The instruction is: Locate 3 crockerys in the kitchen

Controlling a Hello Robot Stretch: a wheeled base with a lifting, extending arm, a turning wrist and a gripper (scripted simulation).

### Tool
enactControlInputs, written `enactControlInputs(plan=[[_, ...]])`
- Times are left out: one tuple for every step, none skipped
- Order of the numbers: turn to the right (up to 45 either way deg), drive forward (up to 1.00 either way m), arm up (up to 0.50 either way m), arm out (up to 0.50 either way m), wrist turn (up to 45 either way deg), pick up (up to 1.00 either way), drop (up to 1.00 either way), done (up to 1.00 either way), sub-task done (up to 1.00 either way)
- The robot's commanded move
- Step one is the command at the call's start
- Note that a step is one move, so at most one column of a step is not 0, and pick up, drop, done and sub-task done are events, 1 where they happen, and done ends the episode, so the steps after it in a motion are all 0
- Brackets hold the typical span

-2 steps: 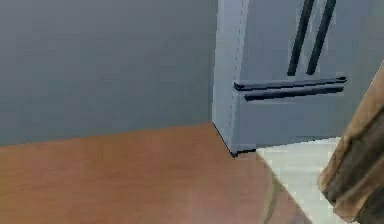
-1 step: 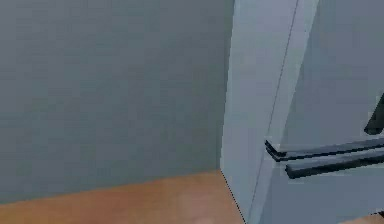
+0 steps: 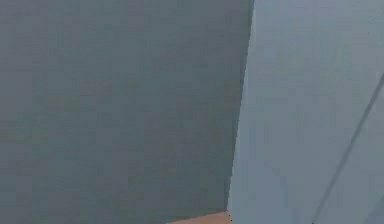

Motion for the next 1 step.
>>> enactControlInputs(plan=[[45.0,0.00,0.00,0.00,0.0,0.00,0.00,0.00,0.00]])
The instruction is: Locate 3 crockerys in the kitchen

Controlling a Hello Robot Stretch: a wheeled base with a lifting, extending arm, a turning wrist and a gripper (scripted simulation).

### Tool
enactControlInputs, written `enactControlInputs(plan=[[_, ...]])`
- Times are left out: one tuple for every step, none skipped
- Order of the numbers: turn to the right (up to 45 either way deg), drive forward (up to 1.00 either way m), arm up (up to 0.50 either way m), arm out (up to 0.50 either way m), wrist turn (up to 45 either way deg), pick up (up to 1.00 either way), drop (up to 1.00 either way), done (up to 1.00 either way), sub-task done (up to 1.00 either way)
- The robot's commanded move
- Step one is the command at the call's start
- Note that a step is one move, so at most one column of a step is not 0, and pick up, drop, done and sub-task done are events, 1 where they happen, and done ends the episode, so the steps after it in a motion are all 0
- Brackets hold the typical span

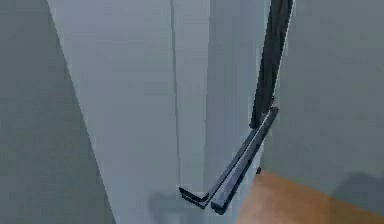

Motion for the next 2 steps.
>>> enactControlInputs(plan=[[45.0,0.00,0.00,0.00,0.0,0.00,0.00,0.00,0.00],[0.0,0.45,0.00,0.00,0.0,0.00,0.00,0.00,0.00]])
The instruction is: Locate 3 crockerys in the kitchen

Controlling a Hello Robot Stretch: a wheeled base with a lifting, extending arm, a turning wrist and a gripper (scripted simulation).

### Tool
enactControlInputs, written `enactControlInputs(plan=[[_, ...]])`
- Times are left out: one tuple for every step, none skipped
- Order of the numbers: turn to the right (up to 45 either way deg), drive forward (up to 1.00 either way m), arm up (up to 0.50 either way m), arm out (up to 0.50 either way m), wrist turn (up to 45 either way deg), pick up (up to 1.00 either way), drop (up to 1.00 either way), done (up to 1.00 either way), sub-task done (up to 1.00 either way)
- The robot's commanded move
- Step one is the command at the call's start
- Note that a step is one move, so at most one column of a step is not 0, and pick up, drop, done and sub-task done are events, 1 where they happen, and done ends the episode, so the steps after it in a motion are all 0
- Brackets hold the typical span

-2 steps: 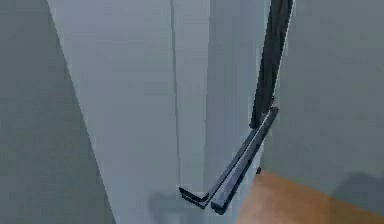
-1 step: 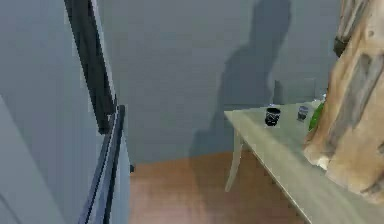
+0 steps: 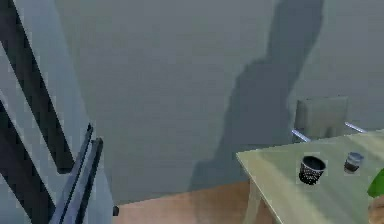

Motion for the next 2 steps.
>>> enactControlInputs(plan=[[36.0,0.00,0.00,0.00,0.0,0.00,0.00,0.00,0.00],[0.0,0.00,0.00,0.00,0.0,0.00,0.00,1.00,0.00]])
